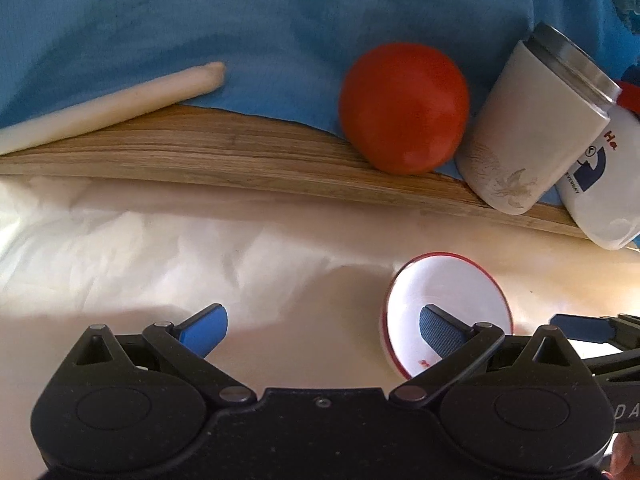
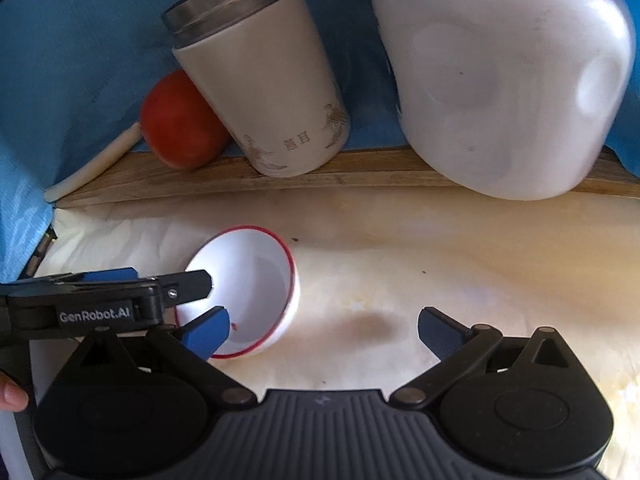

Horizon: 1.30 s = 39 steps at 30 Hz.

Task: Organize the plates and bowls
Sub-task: 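Move both grippers toward the second red-rimmed white bowl, then grasp the second white bowl rim with the left gripper while right grips it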

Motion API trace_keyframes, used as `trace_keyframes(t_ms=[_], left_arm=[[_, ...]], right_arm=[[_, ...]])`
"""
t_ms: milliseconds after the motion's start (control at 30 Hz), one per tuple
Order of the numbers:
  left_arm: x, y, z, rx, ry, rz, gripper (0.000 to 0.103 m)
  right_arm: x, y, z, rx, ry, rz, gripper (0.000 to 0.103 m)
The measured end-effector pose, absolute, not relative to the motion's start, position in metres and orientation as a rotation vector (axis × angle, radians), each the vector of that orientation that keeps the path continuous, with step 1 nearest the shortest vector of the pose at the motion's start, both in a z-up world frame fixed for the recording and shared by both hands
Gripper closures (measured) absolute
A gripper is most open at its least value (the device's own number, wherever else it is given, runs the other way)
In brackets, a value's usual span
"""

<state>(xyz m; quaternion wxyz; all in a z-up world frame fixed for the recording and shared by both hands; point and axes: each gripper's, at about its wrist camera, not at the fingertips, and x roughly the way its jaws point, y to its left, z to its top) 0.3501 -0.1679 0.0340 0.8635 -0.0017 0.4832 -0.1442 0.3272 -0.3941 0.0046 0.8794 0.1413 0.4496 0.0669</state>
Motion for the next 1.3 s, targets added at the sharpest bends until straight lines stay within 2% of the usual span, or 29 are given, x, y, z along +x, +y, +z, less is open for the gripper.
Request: trace_keyframes(t_ms=[167, 400, 467, 533, 700, 933, 1100, 1300], left_arm=[[0.35, -0.168, 0.034, -0.007, 1.012, -0.315, 0.006], [0.349, -0.166, 0.033, -0.03, 1.018, -0.331, 0.022], [0.353, -0.16, 0.03, -0.042, 1.029, -0.338, 0.029], [0.352, -0.161, 0.03, -0.062, 1.041, -0.344, 0.042], [0.351, -0.159, 0.026, -0.095, 1.051, -0.364, 0.063], [0.349, -0.161, 0.028, -0.126, 1.064, -0.438, 0.094], [0.347, -0.164, 0.03, -0.12, 1.062, -0.431, 0.095], [0.344, -0.164, 0.035, -0.133, 1.053, -0.426, 0.096]], right_arm=[[0.329, -0.389, 0.005, 0.281, 0.932, 0.172, 0.016], [0.327, -0.384, 0.003, 0.288, 0.956, 0.215, 0.039], [0.327, -0.382, 0.004, 0.296, 0.957, 0.225, 0.04], [0.328, -0.381, 0.004, 0.297, 0.956, 0.231, 0.044], [0.328, -0.381, 0.007, 0.311, 0.952, 0.251, 0.06], [0.332, -0.383, 0.006, 0.37, 0.963, 0.276, 0.066], [0.332, -0.383, 0.003, 0.394, 0.963, 0.26, 0.076], [0.324, -0.387, 0.006, 0.387, 0.963, 0.249, 0.079]])
